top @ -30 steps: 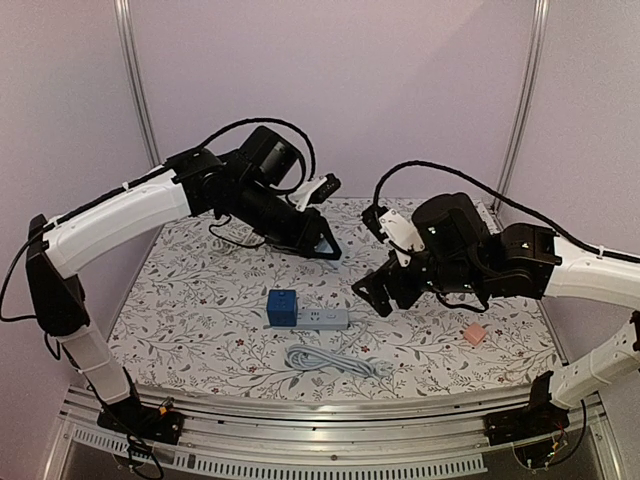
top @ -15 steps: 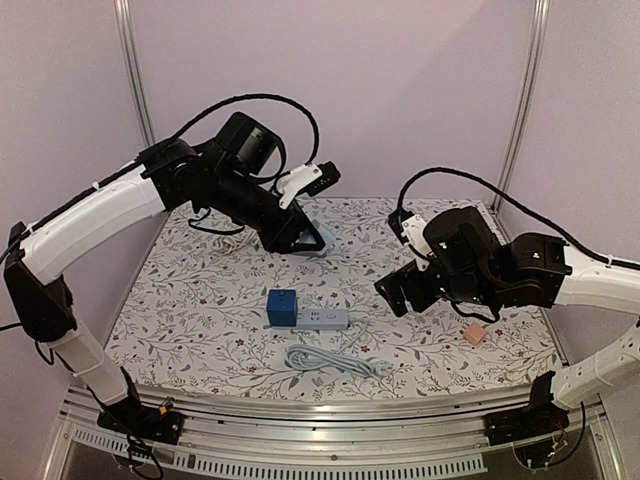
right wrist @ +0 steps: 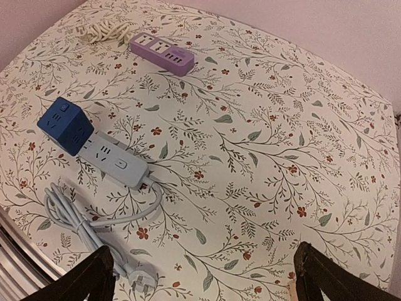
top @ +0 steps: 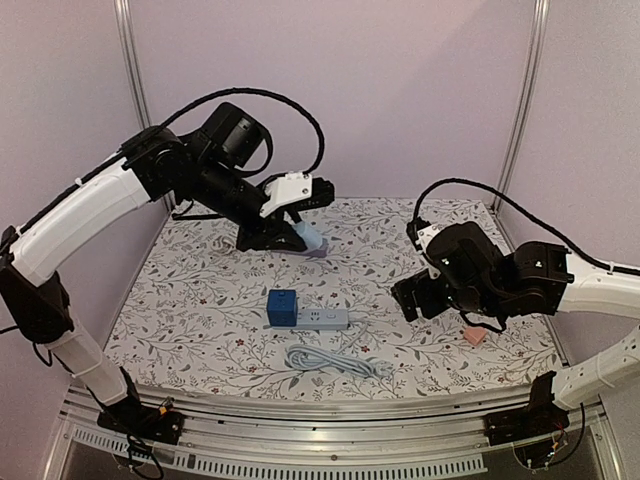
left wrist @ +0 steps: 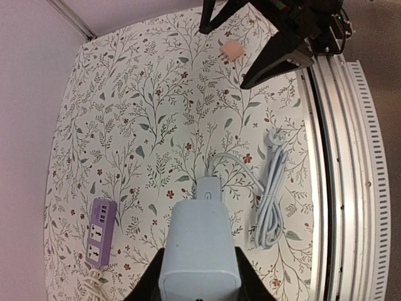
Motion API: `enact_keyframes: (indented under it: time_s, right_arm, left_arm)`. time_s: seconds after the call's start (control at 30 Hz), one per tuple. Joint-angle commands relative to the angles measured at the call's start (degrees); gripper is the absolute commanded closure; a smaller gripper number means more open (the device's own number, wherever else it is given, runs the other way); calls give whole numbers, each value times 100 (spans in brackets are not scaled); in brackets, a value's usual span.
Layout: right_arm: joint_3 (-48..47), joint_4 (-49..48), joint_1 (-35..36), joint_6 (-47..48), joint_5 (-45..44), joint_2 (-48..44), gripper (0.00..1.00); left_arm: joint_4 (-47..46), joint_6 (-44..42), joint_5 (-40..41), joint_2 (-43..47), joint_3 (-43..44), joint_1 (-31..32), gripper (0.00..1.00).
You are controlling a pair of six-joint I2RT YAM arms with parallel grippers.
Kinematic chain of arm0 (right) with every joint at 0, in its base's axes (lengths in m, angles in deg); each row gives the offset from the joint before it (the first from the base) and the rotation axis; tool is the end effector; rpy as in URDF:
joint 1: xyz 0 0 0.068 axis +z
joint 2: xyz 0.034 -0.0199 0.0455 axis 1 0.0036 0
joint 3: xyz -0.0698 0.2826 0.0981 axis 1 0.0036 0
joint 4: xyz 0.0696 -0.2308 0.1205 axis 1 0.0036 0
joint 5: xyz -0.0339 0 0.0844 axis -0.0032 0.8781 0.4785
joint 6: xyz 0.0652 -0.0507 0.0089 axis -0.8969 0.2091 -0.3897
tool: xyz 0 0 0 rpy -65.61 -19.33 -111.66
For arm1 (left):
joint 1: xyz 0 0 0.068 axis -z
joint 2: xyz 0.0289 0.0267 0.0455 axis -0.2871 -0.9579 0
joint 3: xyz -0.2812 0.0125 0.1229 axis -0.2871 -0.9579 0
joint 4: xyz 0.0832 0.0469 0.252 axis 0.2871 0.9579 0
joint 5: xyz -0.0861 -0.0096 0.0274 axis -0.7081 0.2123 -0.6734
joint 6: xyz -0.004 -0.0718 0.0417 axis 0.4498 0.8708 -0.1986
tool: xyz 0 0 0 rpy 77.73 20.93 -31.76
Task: Insert the plug
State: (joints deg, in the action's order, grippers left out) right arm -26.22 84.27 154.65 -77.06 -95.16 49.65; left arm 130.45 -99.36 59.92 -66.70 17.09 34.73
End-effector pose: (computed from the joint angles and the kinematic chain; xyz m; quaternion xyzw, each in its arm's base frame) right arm 0.1471 0.2242 0.3130 -0.2118 0.8737 0.0735 0.4318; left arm 0.2083 -0.2902 0.4189 0.6643 0.6457 -0.1688 0.3365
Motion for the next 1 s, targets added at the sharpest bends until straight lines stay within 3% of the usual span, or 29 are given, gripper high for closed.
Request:
enact_keyframes:
  time_s: [0.0, 0.4, 0.97]
  right_arm:
    - [118, 262, 30, -258, -263, -145, 1]
    - [111, 711, 28, -646, 41, -56, 1]
    - [-32, 1047, 30, -393, 187, 126, 1]
  left_arm:
    - [775, -571, -66, -474, 537, -150, 100]
    - [831, -478, 118, -1296, 691, -352, 100]
    - [878, 225, 78, -2819, 1036, -341, 100]
